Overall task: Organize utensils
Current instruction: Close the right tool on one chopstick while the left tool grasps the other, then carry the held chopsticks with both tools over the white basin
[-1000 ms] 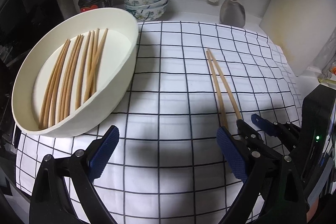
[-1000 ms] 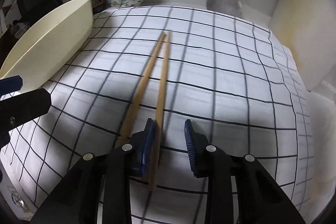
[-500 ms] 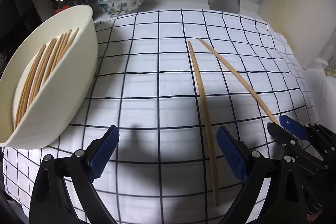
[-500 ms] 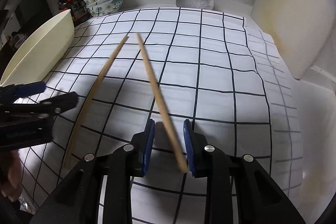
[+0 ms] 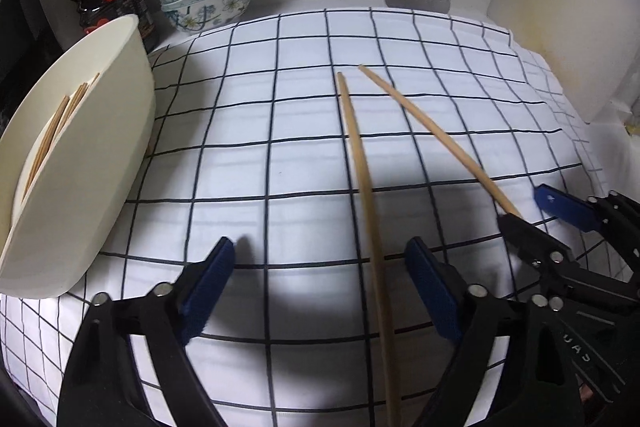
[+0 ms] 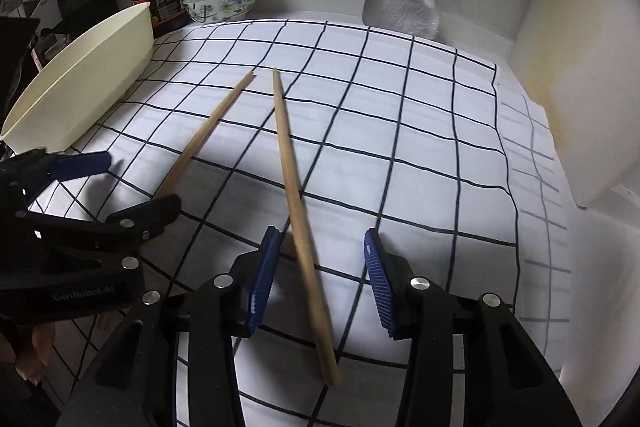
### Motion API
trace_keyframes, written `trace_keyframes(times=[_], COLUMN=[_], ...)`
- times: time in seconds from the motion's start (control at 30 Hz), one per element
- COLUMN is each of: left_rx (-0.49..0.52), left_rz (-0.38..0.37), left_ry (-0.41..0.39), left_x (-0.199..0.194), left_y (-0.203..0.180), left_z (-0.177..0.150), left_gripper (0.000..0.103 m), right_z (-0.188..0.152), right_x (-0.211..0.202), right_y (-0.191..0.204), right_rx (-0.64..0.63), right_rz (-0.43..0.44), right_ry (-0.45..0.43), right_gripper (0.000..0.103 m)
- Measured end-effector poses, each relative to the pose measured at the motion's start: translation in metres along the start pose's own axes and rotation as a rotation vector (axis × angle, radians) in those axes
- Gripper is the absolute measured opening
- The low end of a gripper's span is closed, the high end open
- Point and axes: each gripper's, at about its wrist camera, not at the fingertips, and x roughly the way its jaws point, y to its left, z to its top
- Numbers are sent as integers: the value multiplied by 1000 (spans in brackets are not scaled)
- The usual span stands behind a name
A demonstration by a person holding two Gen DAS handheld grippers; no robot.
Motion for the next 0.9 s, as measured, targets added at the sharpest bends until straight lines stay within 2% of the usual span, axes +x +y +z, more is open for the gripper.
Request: trace_keyframes(times=[0.07,0.1,0.13,0.17,0.23,0.3,0.53,0.7,0.9], left_rx=[6,14,23,29,47,66,77,72,45], left_rz=[-15,-19,-25,-30,-43,-50,-89,-114,-95], left_ry=[-4,-8,-12,-14,-15,-9,21,-30,-108], left_x=[-2,-4,-5,-6,-8,-8,-18,-49,-93], left_y=[-3,-6,-8,-11,-15,-18,-11,4,42], left_z=[0,0,1,1,1,1,0,7,23], left_gripper=[68,61,51,45,20,8,7,7,7], right_z=[0,-1,-1,-1,-1,-1,-5,3,29], right_x=[-1,-1,-1,-1,-1,-1,-11,-36,-67], right_y=[3,5,8,10,13,13,5,11,42], right_rx=[-14,-20,-25,-28,-30,-14,143,210,208], right_rz=[9,12,12,9,-3,-4,43,61,89], right_ry=[-4,-6,-9,-11,-15,-16,-8,-36,-91], right_gripper=[29,26,19,11,8,7,6,6,6])
